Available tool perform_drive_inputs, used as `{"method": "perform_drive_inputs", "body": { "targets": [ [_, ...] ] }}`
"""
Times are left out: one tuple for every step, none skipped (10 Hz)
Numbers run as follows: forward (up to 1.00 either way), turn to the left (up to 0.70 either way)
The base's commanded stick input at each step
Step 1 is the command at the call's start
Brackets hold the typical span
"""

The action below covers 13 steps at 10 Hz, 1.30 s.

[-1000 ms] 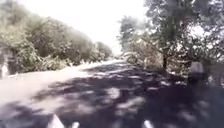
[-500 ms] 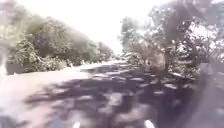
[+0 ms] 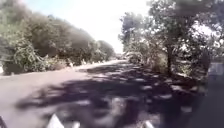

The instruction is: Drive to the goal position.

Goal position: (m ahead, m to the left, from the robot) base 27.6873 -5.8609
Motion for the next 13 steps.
{"method": "perform_drive_inputs", "body": {
  "targets": [
    [0.50,-0.50],
    [0.50,0.00],
    [0.50,0.00],
    [0.50,0.00],
    [0.50,0.00],
    [0.50,0.00],
    [0.50,0.00],
    [0.50,0.00],
    [0.50,0.00],
    [0.50,0.00],
    [0.50,0.00],
    [0.50,0.00],
    [0.50,0.00]
  ]
}}
